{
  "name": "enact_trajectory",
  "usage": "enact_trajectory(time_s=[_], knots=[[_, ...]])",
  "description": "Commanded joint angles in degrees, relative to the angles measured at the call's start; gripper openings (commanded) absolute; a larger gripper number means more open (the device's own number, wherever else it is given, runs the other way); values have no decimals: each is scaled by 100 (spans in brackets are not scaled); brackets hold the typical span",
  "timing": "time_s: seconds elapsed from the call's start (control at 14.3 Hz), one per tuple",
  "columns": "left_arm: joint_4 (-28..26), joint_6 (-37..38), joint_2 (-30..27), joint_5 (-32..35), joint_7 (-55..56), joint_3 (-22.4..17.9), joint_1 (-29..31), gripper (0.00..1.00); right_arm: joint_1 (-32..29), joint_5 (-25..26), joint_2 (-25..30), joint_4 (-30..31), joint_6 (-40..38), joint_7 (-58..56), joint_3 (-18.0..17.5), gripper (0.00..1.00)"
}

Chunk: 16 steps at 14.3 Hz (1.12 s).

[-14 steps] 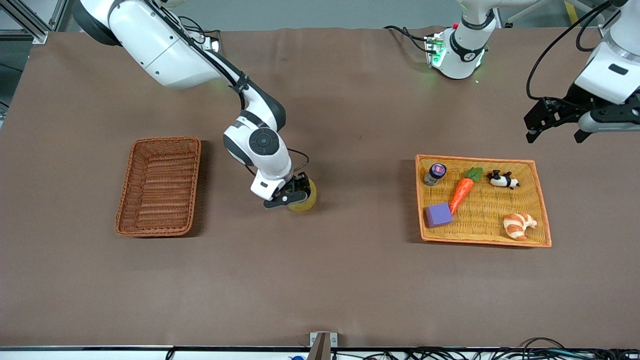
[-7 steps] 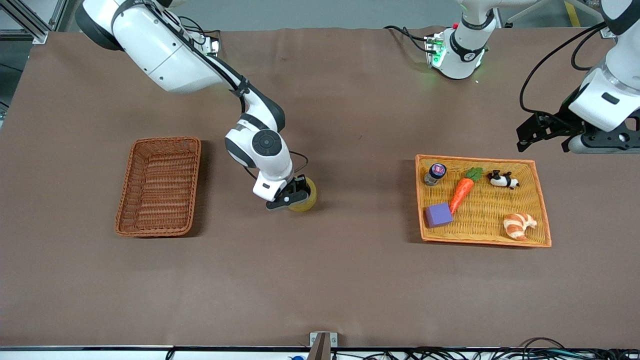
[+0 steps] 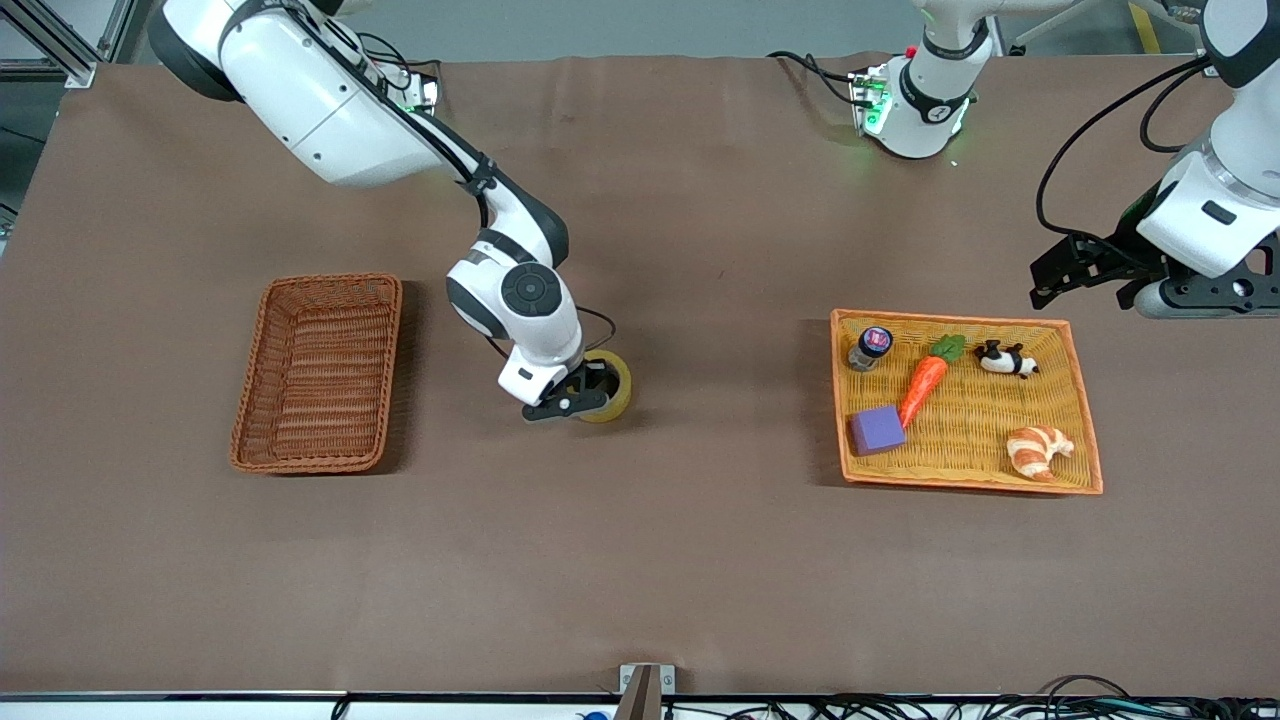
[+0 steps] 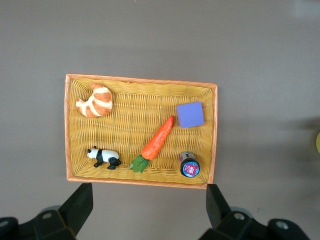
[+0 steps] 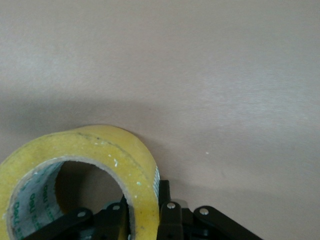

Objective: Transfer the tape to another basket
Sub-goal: 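Grasp the tape roll rim with the right gripper, then carry the tape with the right gripper into the wicker basket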

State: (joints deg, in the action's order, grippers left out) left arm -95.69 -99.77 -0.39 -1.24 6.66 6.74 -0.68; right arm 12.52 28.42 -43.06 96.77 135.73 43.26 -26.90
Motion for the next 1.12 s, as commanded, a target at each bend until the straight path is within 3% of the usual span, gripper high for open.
enact_trajectory(time_s=[0.0, 0.14, 0.35, 0.56, 0.77, 1.05], knots=[[103, 98, 47, -95, 29, 29, 42, 100, -758, -20, 585, 8, -651, 122, -605, 0], [103, 98, 47, -95, 46, 29, 42, 100, -900, -677, 1130, 8, -899, -201, -440, 0], [112, 98, 74, -87, 73, 29, 33, 100, -892, -1697, 2062, 157, -1135, -1613, 683, 0], [121, 89, 91, -78, 73, 29, 42, 100, -892, -2313, 2538, 297, -1567, -3179, 1668, 0], [121, 80, 135, -60, 81, 29, 33, 100, -883, -2612, 2820, 911, -1489, -4786, 2626, 0], [121, 80, 161, -60, 73, 29, 42, 100, -883, -2798, 3005, 1930, -657, -5852, 3269, 0]])
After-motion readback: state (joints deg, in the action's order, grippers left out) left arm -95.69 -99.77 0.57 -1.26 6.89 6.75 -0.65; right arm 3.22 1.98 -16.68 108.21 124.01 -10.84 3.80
